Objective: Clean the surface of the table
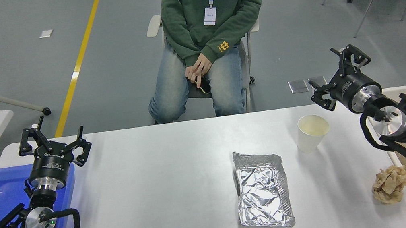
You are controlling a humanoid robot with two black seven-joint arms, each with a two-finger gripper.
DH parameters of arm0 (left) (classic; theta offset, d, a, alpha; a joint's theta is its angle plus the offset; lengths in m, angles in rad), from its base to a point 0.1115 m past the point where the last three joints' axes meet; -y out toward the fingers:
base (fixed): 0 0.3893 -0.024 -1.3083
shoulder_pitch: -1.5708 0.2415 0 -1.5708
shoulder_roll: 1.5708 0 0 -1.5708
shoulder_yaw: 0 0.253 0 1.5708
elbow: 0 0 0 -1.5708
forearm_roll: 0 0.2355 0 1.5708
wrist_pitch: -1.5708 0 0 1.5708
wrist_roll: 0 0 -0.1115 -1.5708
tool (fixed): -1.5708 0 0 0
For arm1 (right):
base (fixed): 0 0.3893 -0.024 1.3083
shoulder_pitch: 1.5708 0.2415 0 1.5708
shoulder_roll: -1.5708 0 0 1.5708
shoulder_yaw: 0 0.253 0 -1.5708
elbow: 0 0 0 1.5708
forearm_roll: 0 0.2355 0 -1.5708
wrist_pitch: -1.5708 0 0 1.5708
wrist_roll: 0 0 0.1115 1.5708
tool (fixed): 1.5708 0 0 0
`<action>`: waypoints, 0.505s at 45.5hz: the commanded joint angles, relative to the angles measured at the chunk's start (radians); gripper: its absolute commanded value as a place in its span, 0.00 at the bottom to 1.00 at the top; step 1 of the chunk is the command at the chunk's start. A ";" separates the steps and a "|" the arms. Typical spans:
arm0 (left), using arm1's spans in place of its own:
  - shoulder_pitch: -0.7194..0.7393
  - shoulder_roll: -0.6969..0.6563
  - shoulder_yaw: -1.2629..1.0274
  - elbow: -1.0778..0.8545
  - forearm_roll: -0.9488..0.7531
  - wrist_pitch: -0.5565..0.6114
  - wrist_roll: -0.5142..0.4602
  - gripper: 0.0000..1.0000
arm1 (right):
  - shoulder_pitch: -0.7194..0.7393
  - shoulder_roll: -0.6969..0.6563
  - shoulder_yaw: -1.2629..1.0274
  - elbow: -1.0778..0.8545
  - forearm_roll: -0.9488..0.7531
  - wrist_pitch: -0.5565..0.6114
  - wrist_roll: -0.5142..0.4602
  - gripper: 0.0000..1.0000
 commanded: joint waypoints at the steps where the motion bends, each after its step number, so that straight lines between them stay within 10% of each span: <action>1: 0.001 -0.001 0.000 -0.002 0.002 0.000 0.000 1.00 | 0.001 -0.001 -0.002 -0.001 0.000 -0.007 0.000 1.00; 23: 0.000 -0.001 0.000 0.000 0.002 0.000 -0.001 1.00 | 0.018 -0.001 -0.005 -0.006 0.000 -0.006 -0.002 1.00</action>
